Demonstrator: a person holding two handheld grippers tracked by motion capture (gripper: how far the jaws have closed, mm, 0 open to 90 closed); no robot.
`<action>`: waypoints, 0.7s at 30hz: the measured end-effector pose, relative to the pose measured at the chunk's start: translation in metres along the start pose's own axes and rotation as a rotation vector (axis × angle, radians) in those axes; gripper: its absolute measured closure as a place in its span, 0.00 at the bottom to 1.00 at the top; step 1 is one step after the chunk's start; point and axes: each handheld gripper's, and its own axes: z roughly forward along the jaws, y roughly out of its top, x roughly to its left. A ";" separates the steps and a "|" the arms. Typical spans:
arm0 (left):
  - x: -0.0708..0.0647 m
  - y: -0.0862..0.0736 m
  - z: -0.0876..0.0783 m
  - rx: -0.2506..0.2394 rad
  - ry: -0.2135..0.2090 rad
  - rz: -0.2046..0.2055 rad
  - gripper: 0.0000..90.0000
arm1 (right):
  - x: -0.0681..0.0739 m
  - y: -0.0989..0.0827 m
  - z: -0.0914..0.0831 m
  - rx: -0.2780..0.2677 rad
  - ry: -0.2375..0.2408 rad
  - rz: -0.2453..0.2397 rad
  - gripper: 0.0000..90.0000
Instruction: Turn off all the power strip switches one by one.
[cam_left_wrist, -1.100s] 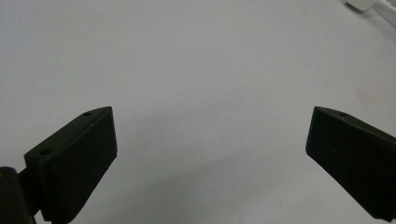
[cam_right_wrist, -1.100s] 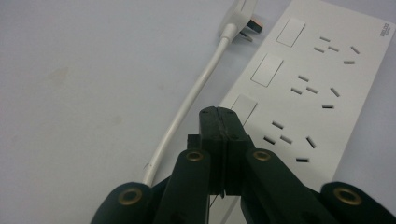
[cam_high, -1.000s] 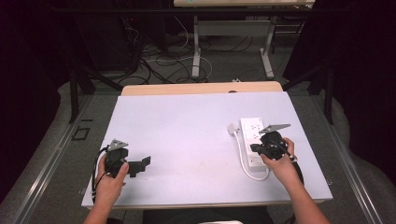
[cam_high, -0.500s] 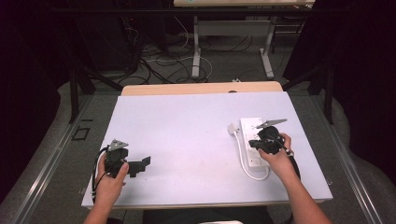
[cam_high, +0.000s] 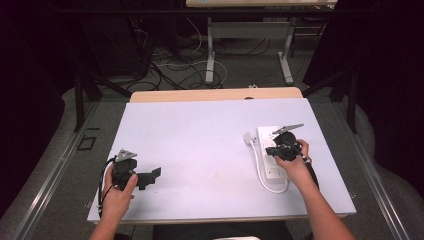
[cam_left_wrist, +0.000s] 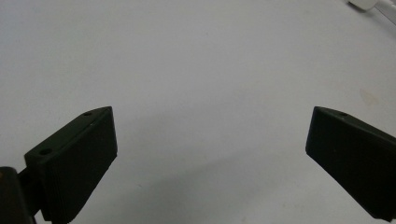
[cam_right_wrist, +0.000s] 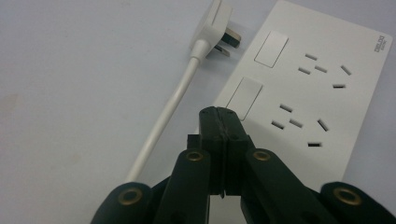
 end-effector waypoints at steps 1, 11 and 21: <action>0.000 0.000 0.000 0.000 0.000 0.000 0.02 | -0.001 0.000 0.001 0.005 -0.004 -0.004 1.00; 0.001 0.000 0.000 0.002 0.002 0.001 0.02 | -0.003 0.001 0.008 0.016 -0.011 0.007 1.00; 0.001 0.000 0.000 0.000 0.004 0.000 0.02 | -0.004 0.002 0.010 0.017 -0.008 0.012 1.00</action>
